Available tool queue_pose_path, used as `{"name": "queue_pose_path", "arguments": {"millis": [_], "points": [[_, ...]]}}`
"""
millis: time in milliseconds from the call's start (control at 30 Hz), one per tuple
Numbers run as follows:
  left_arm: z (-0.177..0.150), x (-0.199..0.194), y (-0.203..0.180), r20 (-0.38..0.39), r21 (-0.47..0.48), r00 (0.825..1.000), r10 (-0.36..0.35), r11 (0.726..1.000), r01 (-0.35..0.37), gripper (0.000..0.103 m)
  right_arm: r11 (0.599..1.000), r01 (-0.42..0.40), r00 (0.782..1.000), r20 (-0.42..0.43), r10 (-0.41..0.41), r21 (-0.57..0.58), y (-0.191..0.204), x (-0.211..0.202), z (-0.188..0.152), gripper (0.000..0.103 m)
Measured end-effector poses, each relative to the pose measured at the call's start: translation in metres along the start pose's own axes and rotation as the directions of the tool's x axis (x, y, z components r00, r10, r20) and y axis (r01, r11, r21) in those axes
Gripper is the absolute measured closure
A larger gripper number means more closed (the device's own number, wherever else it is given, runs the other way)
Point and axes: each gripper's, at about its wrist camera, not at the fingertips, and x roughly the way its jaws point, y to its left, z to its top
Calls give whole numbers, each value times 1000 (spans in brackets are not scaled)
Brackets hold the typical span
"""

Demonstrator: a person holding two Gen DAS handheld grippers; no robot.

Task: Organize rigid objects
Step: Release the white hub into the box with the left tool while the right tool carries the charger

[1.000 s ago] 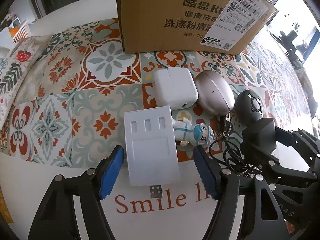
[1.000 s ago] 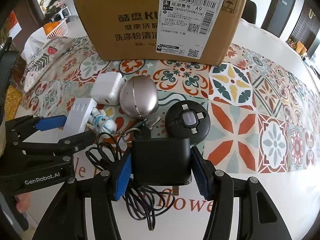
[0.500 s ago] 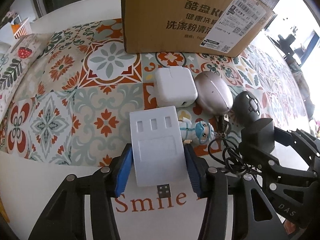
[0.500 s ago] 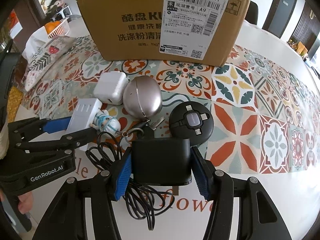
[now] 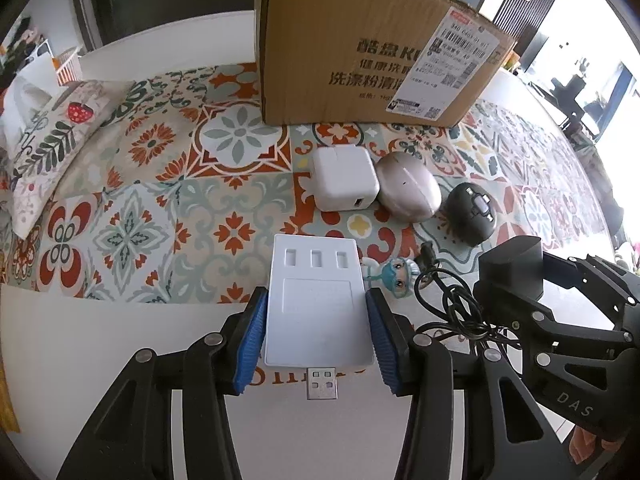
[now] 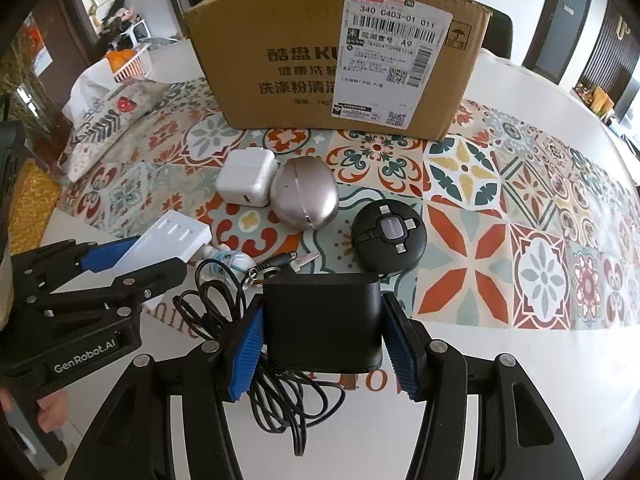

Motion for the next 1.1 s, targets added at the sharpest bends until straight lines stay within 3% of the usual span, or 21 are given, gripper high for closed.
{"name": "queue_pose_path", "arguments": {"millis": [600,900,1100], "points": [[21,-43,-13,138,23,990,7,1000,-10,55,999,21,992,127,-25,28,-7,-38,11,47],[15,-46,-13,140,21,990,11,1000,-14,55,1000,-9,997,82,7,24,-4,-33,6,47],[17,-56,-16,169,27,986,5,1000,-10,55,1000,9,991,137,-11,15,-1,-48,4,47]]}}
